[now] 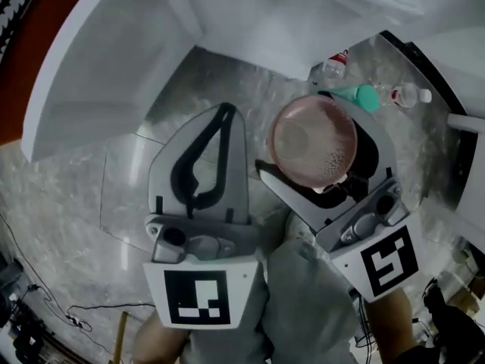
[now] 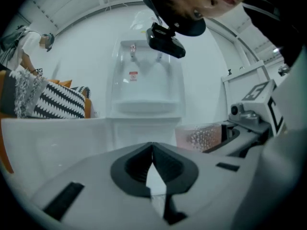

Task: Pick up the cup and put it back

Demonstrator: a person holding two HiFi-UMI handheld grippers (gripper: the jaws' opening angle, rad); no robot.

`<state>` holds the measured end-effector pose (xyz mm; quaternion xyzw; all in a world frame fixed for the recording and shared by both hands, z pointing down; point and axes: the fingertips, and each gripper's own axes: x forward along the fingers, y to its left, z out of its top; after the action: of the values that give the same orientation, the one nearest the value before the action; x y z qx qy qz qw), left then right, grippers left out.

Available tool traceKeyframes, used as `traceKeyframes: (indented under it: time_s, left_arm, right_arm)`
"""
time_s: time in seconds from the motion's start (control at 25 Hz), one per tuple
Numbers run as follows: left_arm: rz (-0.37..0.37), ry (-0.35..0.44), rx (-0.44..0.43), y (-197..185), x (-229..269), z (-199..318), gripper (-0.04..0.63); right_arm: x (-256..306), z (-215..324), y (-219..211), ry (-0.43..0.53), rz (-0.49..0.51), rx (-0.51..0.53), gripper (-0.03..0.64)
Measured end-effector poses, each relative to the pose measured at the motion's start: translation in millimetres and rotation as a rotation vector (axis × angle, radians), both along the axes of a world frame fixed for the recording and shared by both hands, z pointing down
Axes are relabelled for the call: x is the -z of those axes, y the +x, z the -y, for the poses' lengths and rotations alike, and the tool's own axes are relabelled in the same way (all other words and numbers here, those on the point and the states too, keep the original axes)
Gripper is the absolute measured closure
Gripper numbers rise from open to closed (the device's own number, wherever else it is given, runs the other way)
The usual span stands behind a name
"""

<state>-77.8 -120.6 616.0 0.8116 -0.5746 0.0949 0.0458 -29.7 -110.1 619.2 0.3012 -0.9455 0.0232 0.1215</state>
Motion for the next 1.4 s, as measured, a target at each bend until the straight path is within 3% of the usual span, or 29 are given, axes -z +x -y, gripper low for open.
traceKeyframes:
  time_s: [0.12,0.32,0.48,0.88,1.2,1.4]
  left_arm:
    - [0.0,0.035,-0.019,4.7,-38.8,6.3,0.583]
    - [-0.001,0.01,-0.03,5.5,-94.7,30.3,0.583]
    - [-0.04,-0.026,0.018,-2.2,-123.4,45.3,0.583]
    - [-0.008,-0.039,0.02,-7.9,-135.6,51.7,0.583]
    - [-0.01,-0.092,0.024,-15.4,-156.1,47.4,0.583]
    - [-0.032,-0.115,0.053,-27.3,-163.2,46.3,0.583]
  right_arm:
    - [-37.2,11.0,0.5,0.028,0.026,-0.01,0.23]
    - [-90.0,26.8,4.7,0.045,0.085,-0.083,0.23]
    - [-127.3,28.3,2.8,0.026,0.112,-0.109,0.23]
    - [-157.2,39.3,6.4,0.017,0.089,-0.119,0.23]
    - [-189.7,96.8,-3.1,0.065,0.001,-0.178,0.23]
    - [-191.0,130.9,-13.1,0.081,0.008,-0.223,0.23]
